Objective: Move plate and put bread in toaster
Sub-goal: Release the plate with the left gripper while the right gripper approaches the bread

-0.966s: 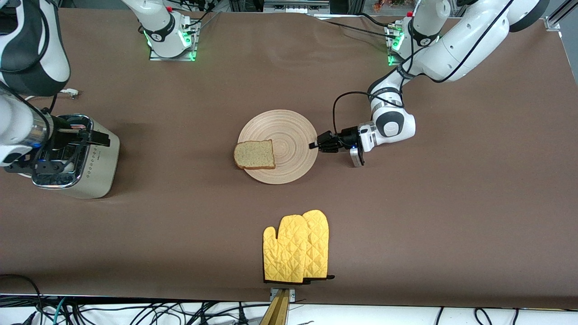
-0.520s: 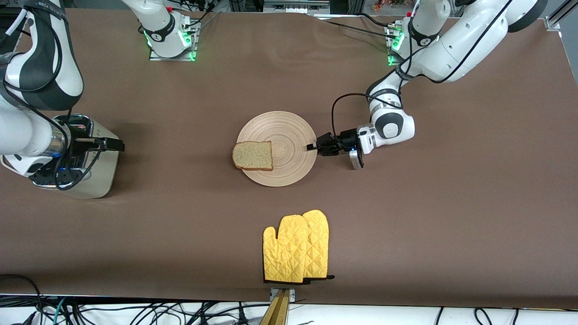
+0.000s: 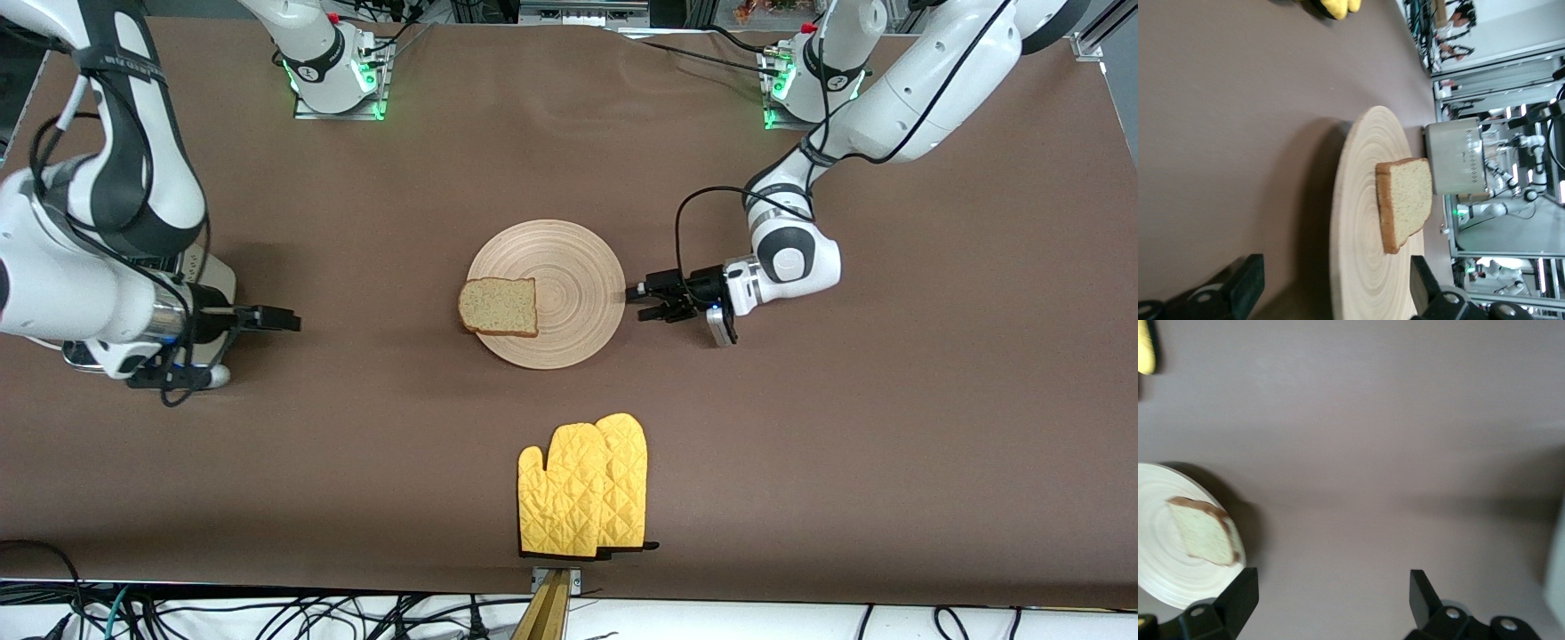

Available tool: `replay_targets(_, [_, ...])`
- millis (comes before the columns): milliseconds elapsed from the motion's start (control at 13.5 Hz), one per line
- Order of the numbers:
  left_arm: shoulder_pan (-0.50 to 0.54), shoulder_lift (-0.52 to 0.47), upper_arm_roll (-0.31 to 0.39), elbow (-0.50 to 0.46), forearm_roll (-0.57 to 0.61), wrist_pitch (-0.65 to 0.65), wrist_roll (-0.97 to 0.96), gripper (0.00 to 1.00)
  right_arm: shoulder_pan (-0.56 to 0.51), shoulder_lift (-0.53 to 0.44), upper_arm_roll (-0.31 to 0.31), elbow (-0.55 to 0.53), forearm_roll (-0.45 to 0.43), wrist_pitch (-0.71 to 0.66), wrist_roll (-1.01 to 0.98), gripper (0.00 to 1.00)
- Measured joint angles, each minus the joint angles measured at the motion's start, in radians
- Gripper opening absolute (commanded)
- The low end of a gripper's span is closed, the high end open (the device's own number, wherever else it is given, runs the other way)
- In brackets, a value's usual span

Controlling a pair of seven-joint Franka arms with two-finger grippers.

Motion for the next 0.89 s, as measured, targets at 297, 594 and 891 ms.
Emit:
replay_targets(297, [0.079,-0.019,0.030,0.033,0.310,0.009,-0.269,1.00,0.060,0.098,0.003,-0.001,0.202,0.120,-0.001,1.00])
replay_targets(594, [0.135,-0.041,0.037,0.113,0.593,-0.010,-0.602,1.00,0.165,0.154,0.006,-0.001,0.293,0.225,-0.001,1.00])
replay_targets(891, [0.140,-0.081,0.033,0.233,0.901,-0.116,-1.017,1.00,0.232,0.209,0.006,-0.001,0.366,0.303,-0.028,1.00])
